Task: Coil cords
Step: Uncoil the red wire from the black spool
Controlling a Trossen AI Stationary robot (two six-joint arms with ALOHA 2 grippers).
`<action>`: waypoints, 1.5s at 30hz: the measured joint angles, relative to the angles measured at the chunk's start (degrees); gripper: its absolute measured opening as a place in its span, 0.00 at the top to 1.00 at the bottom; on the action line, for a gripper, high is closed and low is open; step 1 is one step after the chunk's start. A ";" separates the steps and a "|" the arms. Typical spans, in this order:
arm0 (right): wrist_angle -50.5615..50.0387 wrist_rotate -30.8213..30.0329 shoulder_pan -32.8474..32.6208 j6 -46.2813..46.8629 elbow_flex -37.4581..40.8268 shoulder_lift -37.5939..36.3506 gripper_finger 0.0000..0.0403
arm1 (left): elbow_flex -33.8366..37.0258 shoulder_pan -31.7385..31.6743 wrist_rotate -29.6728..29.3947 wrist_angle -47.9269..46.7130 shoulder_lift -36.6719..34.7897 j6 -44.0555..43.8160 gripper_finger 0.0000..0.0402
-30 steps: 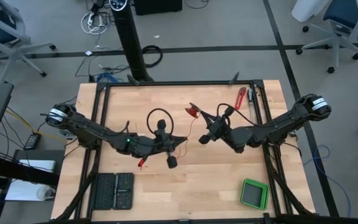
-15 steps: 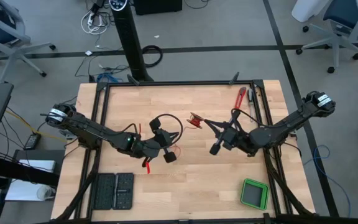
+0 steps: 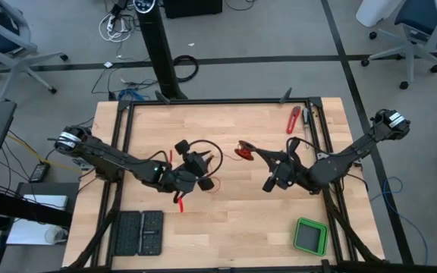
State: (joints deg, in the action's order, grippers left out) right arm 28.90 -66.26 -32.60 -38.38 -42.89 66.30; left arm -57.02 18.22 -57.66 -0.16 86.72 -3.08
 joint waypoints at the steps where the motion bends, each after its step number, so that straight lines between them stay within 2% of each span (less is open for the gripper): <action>1: -0.55 0.58 0.02 1.60 0.00 0.00 1.00 | -0.47 -0.03 0.10 0.01 0.00 -0.01 0.68; 5: -4.75 4.83 1.17 9.78 0.02 0.00 1.00 | -1.22 -0.35 1.87 1.56 -0.04 -0.08 0.53; 9: -8.61 6.40 2.69 15.42 0.02 0.07 1.00 | -1.38 -0.33 5.68 3.87 -0.04 0.40 0.47; 14: -8.13 6.43 2.99 15.83 0.02 0.07 1.00 | -1.40 -0.33 10.88 3.76 -0.04 0.04 0.47; 22: -7.90 5.31 4.34 15.27 0.02 0.07 1.00 | -1.40 -0.33 11.42 1.29 -0.04 -1.94 0.47; 33: -6.02 3.04 5.87 15.70 0.02 0.07 1.00 | -1.38 -0.35 16.38 2.30 -0.04 -5.07 0.47; 39: -4.98 8.45 6.12 19.03 0.02 0.07 1.00 | -1.38 -1.29 16.74 6.55 -0.04 -8.04 0.47; 45: -3.89 13.09 6.21 19.27 0.02 0.07 1.00 | 0.58 -2.46 26.07 18.14 1.37 -7.65 0.47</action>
State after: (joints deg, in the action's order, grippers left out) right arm 25.01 -53.17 -26.39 -19.11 -42.87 66.37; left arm -56.44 15.76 -31.58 17.98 88.08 -10.73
